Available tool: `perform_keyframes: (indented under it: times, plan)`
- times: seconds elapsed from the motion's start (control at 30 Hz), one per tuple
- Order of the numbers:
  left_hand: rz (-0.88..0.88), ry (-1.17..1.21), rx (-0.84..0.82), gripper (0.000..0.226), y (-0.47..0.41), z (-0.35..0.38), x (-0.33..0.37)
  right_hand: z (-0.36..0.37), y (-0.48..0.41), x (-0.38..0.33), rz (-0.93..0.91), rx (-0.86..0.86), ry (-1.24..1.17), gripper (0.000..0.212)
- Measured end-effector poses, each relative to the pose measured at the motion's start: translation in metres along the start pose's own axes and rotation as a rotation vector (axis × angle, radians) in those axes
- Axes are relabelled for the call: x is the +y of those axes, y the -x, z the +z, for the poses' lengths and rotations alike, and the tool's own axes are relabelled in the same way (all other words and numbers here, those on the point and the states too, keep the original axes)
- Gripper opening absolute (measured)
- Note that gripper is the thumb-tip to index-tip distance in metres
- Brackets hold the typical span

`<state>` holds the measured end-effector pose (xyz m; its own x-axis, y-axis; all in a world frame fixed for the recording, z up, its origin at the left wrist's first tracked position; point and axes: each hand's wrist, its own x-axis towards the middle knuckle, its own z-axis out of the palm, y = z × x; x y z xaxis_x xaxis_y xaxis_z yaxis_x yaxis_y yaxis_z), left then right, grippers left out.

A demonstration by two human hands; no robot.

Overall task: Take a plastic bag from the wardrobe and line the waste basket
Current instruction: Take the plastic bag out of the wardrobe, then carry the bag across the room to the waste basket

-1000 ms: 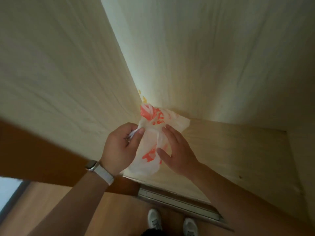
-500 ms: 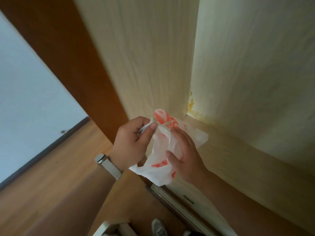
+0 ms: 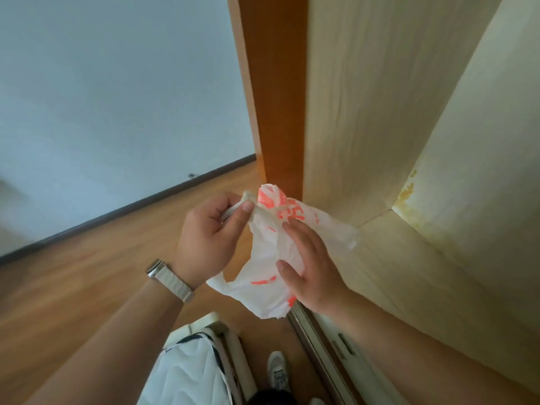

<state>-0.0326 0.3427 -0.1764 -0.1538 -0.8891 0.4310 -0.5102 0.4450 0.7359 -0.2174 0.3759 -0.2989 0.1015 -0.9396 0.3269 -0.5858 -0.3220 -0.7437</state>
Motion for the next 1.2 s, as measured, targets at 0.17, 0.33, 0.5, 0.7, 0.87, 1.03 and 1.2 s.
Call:
perform_keyframes:
  times: [0.17, 0.33, 0.5, 0.7, 0.87, 1.03, 1.2]
  plan:
    - [-0.119, -0.02, 0.153, 0.016, 0.032, -0.048, -0.011, 0.041, -0.001, -0.028, -0.122, -0.101, -0.014, 0.056]
    - [-0.167, -0.037, 0.217, 0.021, 0.046, -0.079, -0.031, 0.078, -0.011, -0.048, -0.216, -0.166, -0.026, 0.057]
    - [-0.164, -0.089, 0.274, 0.018, 0.048, -0.112, -0.07, 0.122, -0.036, -0.065, -0.268, -0.31, -0.061, 0.056]
    - [-0.21, -0.094, 0.337, 0.019, 0.025, -0.15, -0.134, 0.178, -0.091, -0.078, -0.312, -0.454, -0.051, 0.054]
    - [-0.253, -0.056, 0.421, 0.026, -0.005, -0.185, -0.183, 0.23, -0.157, -0.079, -0.321, -0.533, 0.043, 0.057]
    - [-0.278, -0.035, 0.48, 0.03, -0.031, -0.219, -0.215, 0.269, -0.21, -0.101, -0.368, -0.519, 0.035, 0.058]
    - [-0.28, -0.054, 0.523, 0.038, -0.044, -0.251, -0.234, 0.299, -0.243, -0.127, -0.41, -0.554, -0.018, 0.056]
